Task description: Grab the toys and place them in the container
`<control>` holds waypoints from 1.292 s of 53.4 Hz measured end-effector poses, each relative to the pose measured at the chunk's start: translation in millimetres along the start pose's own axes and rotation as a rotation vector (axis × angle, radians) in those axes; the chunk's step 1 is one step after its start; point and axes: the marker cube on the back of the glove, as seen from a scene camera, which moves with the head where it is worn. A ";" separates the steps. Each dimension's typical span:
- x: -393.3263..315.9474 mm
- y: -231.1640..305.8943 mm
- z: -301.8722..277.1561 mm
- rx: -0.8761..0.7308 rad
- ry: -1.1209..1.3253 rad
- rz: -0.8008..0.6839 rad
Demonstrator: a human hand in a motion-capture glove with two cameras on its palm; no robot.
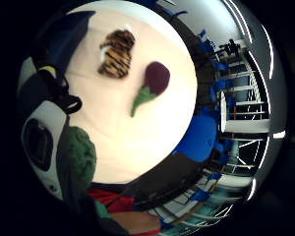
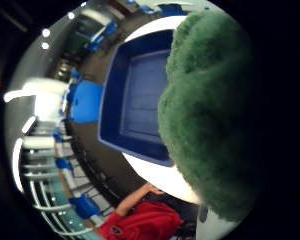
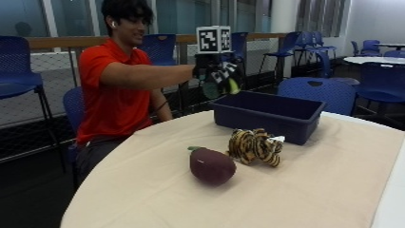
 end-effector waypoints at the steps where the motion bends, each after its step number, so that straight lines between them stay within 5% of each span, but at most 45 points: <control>1: -11.1 -8.3 -2.7 0.007 -0.014 -0.019; 11: -69.2 -82.5 6.8 0.022 -0.084 -0.141; 15: -91.2 -101.7 23.6 0.001 -0.124 -0.041; 33: -94.6 -100.4 60.6 -0.078 -0.286 -0.150; 43: -30.0 -95.4 53.6 -0.030 -0.213 -0.097; 69: 206.9 -63.3 114.4 -0.115 -0.180 0.334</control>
